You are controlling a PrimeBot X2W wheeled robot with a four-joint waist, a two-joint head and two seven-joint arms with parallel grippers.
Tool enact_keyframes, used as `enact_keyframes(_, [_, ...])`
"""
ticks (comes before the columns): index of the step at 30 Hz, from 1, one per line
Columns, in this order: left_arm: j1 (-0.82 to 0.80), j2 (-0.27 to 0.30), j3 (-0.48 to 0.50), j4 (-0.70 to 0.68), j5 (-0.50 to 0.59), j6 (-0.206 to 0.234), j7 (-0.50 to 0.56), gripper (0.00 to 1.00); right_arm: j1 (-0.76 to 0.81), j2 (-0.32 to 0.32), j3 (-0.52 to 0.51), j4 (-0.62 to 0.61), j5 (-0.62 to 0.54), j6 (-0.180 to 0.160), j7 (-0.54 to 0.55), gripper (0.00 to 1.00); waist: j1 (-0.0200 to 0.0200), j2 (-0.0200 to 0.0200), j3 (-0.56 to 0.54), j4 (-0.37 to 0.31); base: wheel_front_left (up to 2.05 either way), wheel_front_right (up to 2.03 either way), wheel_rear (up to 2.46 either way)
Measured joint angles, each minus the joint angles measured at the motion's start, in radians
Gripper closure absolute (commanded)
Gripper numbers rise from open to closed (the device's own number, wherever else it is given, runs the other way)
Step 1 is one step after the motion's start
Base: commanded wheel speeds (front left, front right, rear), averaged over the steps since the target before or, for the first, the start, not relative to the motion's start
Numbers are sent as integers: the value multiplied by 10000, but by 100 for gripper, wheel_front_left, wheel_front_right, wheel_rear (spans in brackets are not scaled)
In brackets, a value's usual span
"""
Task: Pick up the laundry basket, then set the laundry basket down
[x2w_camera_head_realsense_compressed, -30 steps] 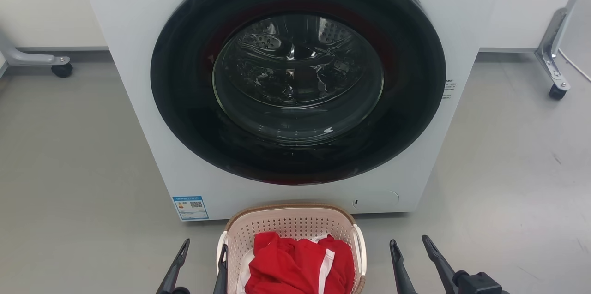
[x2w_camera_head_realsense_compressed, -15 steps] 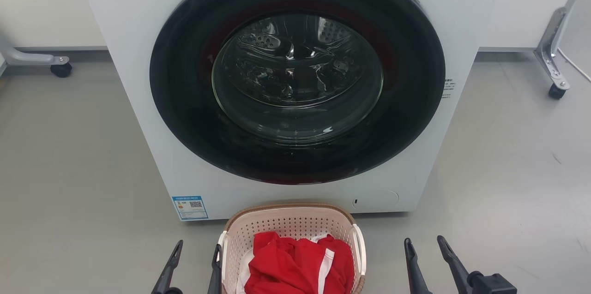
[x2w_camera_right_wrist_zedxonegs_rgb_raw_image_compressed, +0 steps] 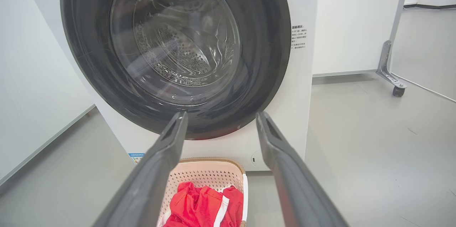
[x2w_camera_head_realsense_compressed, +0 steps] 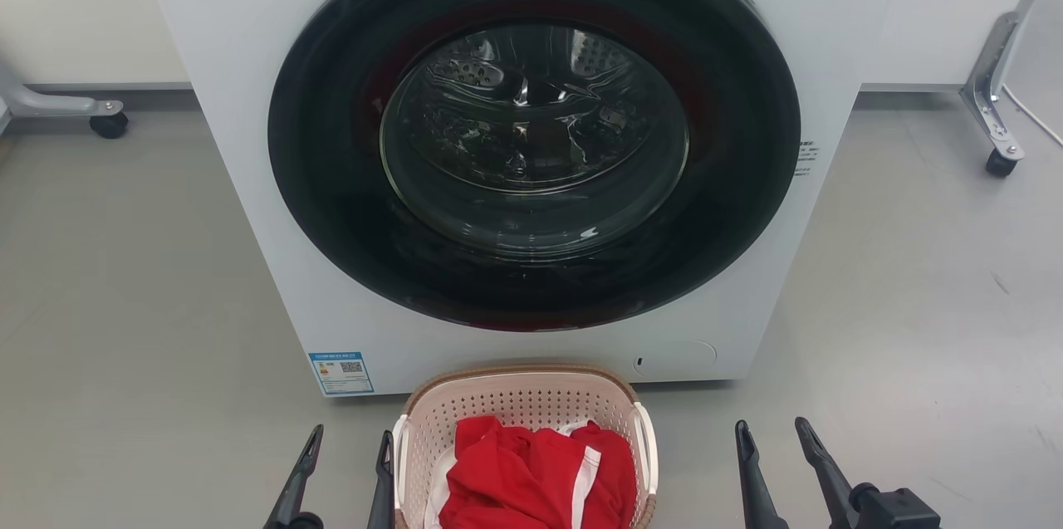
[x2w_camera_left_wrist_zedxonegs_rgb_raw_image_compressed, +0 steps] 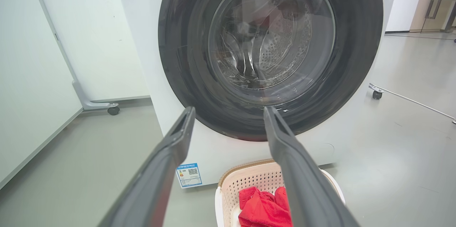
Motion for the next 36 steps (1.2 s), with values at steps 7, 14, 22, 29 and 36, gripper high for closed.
enact_keyframes(7, [5, -17, 33, -31, 2, -2, 0, 0, 6, 13, -84, -65, -6, 0, 0, 0, 0, 0, 13, -28, 0, 0, 0])
enact_keyframes(14, [9, -50, 40, -48, 2, -8, 0, 0, 18, 25, -121, -100, -17, 10, 0, 0, 0, 0, 32, -47, 0, 0, 0])
enact_keyframes(22, [10, -69, 50, -86, 21, -19, 0, 0, 28, 35, -161, -132, -33, 25, 0, 0, 0, 0, 80, -35, 0, 0, 0])
enact_keyframes(29, [12, -94, 48, -303, 105, -92, 0, 0, 33, 44, -167, -345, -113, 71, -2, 0, 0, 0, 353, -30, 0, 0, 0])
enact_keyframes(36, [-147, -127, 61, -414, 105, -94, 0, 0, -86, 48, -297, -585, -221, 102, -29, 0, 0, 0, 965, -32, 0, 0, 0])
